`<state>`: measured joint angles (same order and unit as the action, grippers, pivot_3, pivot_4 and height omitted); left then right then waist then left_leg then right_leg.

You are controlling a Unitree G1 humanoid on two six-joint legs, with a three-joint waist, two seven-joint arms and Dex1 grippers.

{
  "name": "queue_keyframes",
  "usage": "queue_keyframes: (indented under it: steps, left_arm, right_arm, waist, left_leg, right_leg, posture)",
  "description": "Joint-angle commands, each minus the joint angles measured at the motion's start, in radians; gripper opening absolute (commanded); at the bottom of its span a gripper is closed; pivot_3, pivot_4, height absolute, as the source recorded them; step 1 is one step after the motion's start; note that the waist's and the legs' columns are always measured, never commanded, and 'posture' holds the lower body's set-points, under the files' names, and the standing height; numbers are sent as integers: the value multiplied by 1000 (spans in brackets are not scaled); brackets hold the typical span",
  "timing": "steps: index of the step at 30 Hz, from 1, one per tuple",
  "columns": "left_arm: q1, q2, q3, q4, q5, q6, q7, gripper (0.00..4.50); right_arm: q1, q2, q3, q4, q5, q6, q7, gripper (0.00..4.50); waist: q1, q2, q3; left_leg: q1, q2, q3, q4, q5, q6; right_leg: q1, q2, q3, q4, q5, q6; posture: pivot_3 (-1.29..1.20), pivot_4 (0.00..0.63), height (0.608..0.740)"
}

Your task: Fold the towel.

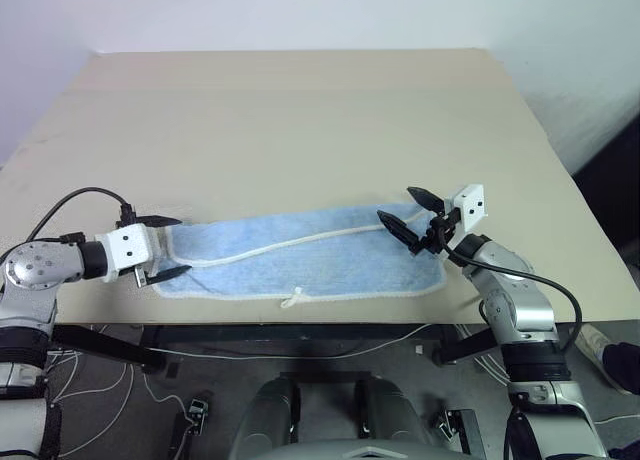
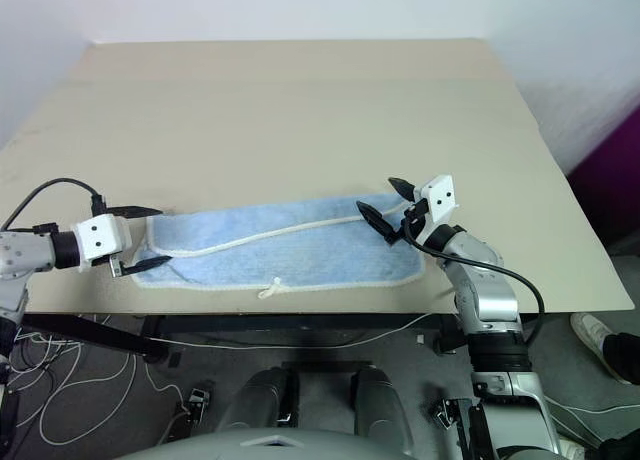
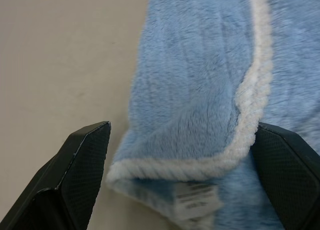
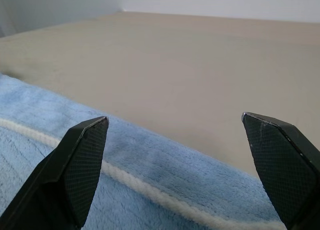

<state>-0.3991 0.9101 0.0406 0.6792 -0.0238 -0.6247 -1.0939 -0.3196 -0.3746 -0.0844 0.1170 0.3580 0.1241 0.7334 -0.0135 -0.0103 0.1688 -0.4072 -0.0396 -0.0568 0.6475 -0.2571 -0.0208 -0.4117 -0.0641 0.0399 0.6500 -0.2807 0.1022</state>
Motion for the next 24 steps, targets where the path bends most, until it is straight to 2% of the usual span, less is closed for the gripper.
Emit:
queue_keyframes:
  steps: [1,17,24]
  left_arm:
    - [-23,2,-3,7,8,-26,25,4482]
    - [-54,92,-24,77,85,-166,89,4482]
    - [-42,62,-35,20,55,-162,90,4482]
  right_arm:
    - [-5,-5,-15,-42,12,-11,0,4500]
    - [-9,0,-9,-47,11,-5,-7,4500]
    - [-16,4,-6,-42,9,-7,-8,4500]
  waist:
    - [-1,0,0]
    - [0,0,0]
    - [-1,0,0]
  left_leg:
    - [0,0,0,0,0,0]
    - [0,0,0,0,0,0]
    - [0,0,0,0,0,0]
  right_leg:
    - [0,0,0,0,0,0]
    - [0,1,0,0,0,0]
    - [0,1,0,0,0,0]
  posture:
    - [0,150,740]
    - [0,150,740]
    - [0,150,740]
